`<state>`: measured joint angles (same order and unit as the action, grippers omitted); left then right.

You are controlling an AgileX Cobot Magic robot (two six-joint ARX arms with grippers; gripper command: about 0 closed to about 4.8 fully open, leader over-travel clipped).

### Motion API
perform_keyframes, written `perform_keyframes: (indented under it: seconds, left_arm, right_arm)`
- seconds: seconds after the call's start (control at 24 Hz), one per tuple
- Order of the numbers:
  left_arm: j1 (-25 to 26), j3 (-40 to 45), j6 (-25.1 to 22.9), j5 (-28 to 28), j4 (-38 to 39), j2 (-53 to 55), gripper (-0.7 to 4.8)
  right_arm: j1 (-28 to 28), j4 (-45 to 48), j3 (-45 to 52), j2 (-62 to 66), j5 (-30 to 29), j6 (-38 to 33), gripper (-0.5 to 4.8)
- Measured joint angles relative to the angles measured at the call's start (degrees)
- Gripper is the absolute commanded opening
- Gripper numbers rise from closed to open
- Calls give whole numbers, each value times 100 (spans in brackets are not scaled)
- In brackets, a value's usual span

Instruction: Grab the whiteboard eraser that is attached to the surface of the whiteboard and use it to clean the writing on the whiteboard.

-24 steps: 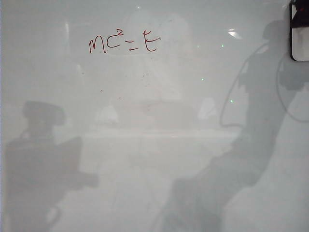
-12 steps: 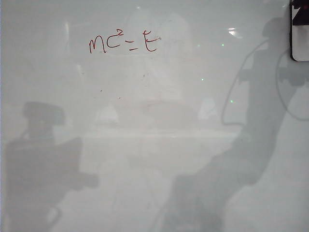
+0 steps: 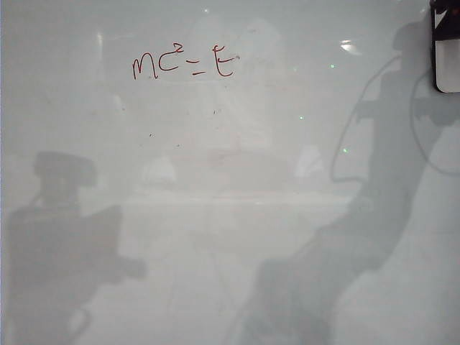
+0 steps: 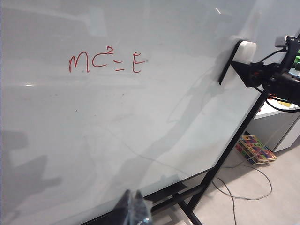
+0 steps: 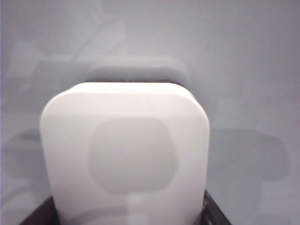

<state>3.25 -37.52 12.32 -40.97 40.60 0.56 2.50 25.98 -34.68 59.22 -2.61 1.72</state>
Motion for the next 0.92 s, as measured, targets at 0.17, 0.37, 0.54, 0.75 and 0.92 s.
perform_keyframes:
  seconds: [0.17, 0.37, 0.54, 0.75, 0.92]
  left_arm:
    - [0, 0, -2, 0, 0, 0, -5]
    - [0, 0, -46, 365, 22, 2, -5]
    - [0, 0, -232, 844, 39, 0, -5]
    - [0, 0, -249, 1543, 7, -2, -5]
    - [0, -2, -249, 1843, -61, -2, -5]
  right_arm:
    - [-326, -660, 2, -616, -133, 2, 161]
    - [-1757, -1762, -365, -1425, 149, 7, 117]
    - [-3283, -2317, -872, -1200, 1405, 553, 121]
    - [-5311, -1884, -1530, 326, 3375, 2382, 158]
    - [-5392, -1047, -1635, 1314, 3569, 2702, 158]
